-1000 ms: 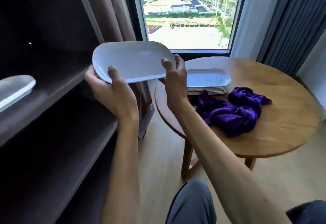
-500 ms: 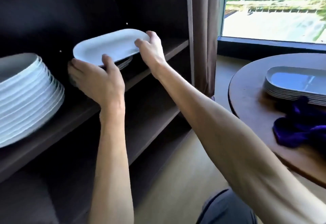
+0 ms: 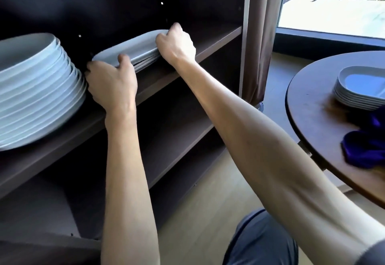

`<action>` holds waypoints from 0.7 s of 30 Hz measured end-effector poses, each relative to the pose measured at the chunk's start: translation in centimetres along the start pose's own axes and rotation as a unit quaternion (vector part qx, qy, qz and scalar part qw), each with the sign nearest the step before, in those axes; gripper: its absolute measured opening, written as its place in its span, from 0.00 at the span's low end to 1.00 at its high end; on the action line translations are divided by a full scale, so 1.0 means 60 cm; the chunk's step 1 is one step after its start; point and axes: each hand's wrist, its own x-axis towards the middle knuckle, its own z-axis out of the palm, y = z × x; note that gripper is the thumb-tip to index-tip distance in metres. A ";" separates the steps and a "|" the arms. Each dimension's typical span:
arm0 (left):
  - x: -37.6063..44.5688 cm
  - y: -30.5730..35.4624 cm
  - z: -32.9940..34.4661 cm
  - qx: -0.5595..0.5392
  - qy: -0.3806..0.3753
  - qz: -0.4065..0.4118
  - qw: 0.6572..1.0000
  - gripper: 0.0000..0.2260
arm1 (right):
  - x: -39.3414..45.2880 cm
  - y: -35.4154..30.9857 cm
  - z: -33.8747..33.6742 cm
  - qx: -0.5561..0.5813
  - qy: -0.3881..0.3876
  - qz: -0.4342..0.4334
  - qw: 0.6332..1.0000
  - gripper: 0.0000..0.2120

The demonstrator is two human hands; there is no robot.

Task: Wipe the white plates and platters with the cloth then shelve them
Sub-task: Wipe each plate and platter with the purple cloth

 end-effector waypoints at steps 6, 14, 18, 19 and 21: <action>0.004 -0.005 -0.004 -0.009 -0.020 -0.001 1.000 0.28 | 0.003 0.007 0.009 -0.038 0.017 -0.031 0.999 0.08; -0.006 -0.002 -0.007 -0.024 -0.011 0.029 0.999 0.35 | 0.001 0.000 0.021 -0.057 0.059 -0.035 0.996 0.14; 0.001 -0.008 -0.005 0.003 -0.039 0.018 0.999 0.25 | 0.002 -0.001 0.026 -0.096 0.065 -0.036 0.993 0.20; 0.000 -0.010 -0.006 0.007 -0.045 0.016 0.999 0.24 | 0.001 0.002 0.025 -0.104 0.066 -0.041 0.992 0.19; -0.004 -0.011 -0.006 0.007 -0.052 0.014 0.999 0.24 | 0.001 0.007 0.022 -0.102 0.070 -0.050 0.991 0.17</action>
